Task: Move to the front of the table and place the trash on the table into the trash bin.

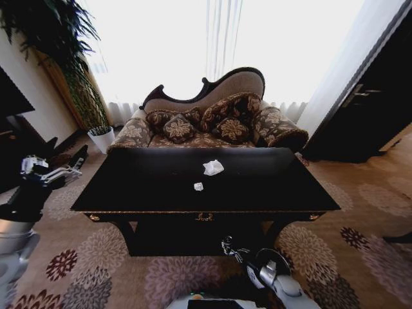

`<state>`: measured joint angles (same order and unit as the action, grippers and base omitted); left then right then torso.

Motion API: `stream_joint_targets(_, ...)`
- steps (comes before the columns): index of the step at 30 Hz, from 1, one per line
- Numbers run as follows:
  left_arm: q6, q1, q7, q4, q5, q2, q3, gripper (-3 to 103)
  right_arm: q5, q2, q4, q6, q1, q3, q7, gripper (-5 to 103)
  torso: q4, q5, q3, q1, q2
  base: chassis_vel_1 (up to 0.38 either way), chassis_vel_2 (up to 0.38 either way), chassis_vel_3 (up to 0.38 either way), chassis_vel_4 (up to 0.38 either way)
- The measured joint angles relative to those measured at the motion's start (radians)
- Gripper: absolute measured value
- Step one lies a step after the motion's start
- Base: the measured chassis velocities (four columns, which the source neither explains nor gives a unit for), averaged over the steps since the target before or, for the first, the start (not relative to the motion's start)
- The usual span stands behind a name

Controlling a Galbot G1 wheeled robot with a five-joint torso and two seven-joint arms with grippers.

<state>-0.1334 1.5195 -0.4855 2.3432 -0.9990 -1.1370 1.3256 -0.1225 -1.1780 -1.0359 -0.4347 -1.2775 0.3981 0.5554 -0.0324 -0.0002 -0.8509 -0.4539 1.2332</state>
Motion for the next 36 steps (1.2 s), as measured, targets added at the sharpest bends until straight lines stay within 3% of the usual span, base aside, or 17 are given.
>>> stream_joint_targets(3, 0.000, 0.000, 0.000, 0.000, 0.001, 0.000, 0.000, 100, 0.070, -0.013, 0.054, 0.044, 0.016, 0.005, -0.146, 0, -0.0002, 0.0001, 0.000, 0.000, 0.000, 0.000, 0.000, 0.000, 0.000)
stream_joint_targets(4, 0.000, 0.000, 0.000, 0.000, 0.001, 0.000, 0.000, 100, 0.070, -0.013, 0.054, 0.044, 0.016, 0.005, -0.146, 0, -0.0002, 0.0001, 0.000, 0.000, 0.000, 0.000, 0.000, 0.000, 0.000)
stream_joint_targets(6, 0.001, 0.002, 0.000, 0.001, 0.003, -0.002, -0.003, 100, 0.103, -0.019, 0.087, 0.088, 0.029, 0.013, -0.251, 0, 0.0000, 0.0001, 0.000, 0.000, 0.000, 0.000, 0.000, 0.000, 0.000)
stream_joint_targets(7, 0.001, 0.002, 0.000, 0.001, 0.003, -0.002, -0.003, 100, 0.103, -0.019, 0.087, 0.088, 0.029, 0.013, -0.251, 0, 0.0000, 0.0001, 0.000, 0.000, 0.000, 0.000, 0.000, 0.000, 0.000)
stream_joint_targets(11, 0.002, 0.008, -0.003, 0.015, 0.012, -0.013, -0.013, 100, 0.120, -0.012, 0.150, 0.167, 0.055, 0.024, -0.392, 0, -0.0001, 0.0001, 0.000, 0.000, 0.000, 0.000, 0.000, 0.000, 0.000)
stream_joint_targets(21, 0.002, 0.010, -0.002, 0.011, 0.001, 0.003, 0.000, 100, 0.075, 0.002, 0.253, 0.199, 0.076, 0.036, -0.462, 0, -0.0002, 0.0000, 0.000, 0.000, 0.000, 0.000, 0.000, 0.000, 0.000)
stream_joint_targets(24, 0.001, 0.007, 0.001, 0.008, -0.003, 0.004, 0.000, 100, 0.053, 0.002, 0.267, 0.245, 0.080, 0.039, -0.500, 0, 0.0000, 0.0001, 0.000, 0.000, 0.000, 0.000, 0.000, 0.000, 0.000)
stream_joint_targets(36, 0.001, 0.008, 0.001, 0.009, 0.002, -0.006, -0.015, 100, 0.032, 0.007, 0.358, 0.279, 0.100, 0.058, -0.534, 0, -0.0001, -0.0001, 0.000, 0.000, 0.000, 0.000, 0.000, 0.000, 0.000)
